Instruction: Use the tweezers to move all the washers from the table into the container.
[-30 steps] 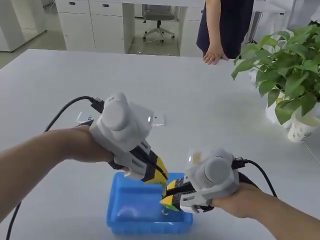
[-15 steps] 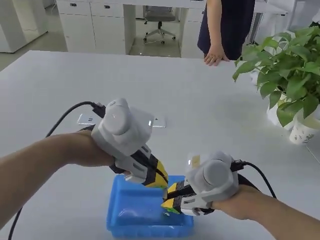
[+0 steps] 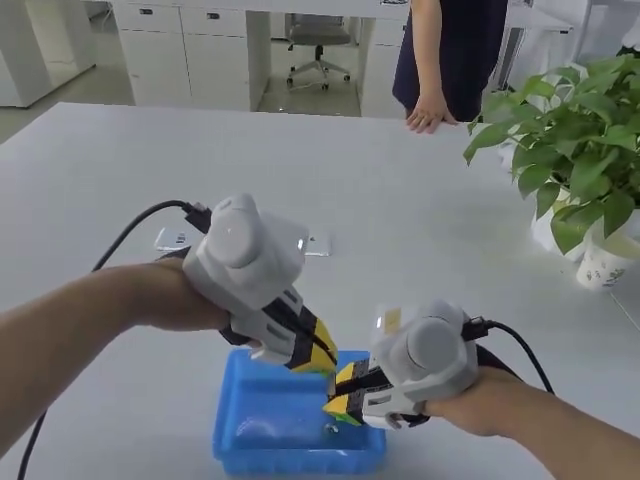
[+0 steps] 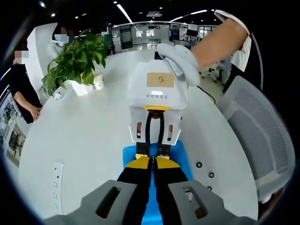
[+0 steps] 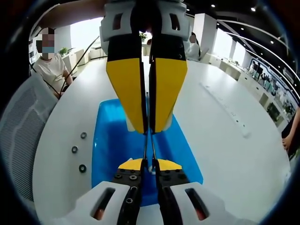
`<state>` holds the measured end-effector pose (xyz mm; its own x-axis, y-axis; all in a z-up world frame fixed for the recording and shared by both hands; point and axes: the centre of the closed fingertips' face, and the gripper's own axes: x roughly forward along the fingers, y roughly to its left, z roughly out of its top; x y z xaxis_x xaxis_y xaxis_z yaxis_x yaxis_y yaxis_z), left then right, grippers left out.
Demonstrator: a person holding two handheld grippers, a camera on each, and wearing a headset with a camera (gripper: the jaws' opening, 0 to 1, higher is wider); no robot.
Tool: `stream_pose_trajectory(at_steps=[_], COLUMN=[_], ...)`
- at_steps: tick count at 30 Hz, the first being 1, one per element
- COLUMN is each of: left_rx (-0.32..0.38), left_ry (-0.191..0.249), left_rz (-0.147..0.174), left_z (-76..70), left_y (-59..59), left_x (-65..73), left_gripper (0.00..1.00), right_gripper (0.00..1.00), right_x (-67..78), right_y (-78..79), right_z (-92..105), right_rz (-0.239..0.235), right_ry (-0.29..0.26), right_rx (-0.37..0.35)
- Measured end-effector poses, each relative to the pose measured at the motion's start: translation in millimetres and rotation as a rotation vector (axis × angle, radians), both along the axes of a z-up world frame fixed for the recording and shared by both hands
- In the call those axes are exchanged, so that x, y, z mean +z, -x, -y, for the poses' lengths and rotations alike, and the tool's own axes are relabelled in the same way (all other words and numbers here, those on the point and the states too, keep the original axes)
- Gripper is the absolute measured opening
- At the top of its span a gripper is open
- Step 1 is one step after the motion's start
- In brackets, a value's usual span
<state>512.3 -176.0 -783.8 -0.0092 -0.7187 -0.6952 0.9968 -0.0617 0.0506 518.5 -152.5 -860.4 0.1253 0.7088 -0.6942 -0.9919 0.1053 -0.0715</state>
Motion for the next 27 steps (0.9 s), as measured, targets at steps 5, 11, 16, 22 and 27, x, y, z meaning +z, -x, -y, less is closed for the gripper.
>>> stream_pose_trajectory(at_steps=[5,11,16,22,27], left_rx=[-0.003,-0.003,-0.006,-0.004,-0.007], left_ry=[-0.001,-0.002,-0.002,-0.004,-0.005], left_rz=[0.004,0.009,0.017,0.026,0.033], left_z=[-0.1,-1.2,-2.0,-4.6,-5.5], left_y=[2.3,5.5,9.9,13.4,19.4], left_x=[4.3,10.7,17.1,23.1,29.8], left_gripper=[0.05,0.05,0.05,0.05,0.05], right_gripper=[0.11,0.11,0.11,0.11,0.11], right_x=[4.7,11.3,17.3,23.6,30.8], right_y=[2.4,5.4,8.7,12.0,19.0], right_z=[-0.1,-0.1,-1.7,-2.4,-2.6], right_rz=[0.005,0.013,0.02,0.023,0.039], right_ry=[-0.004,-0.009,-0.013,-0.02,-0.015], right_rx=[0.001,0.004,0.007,0.01,0.024])
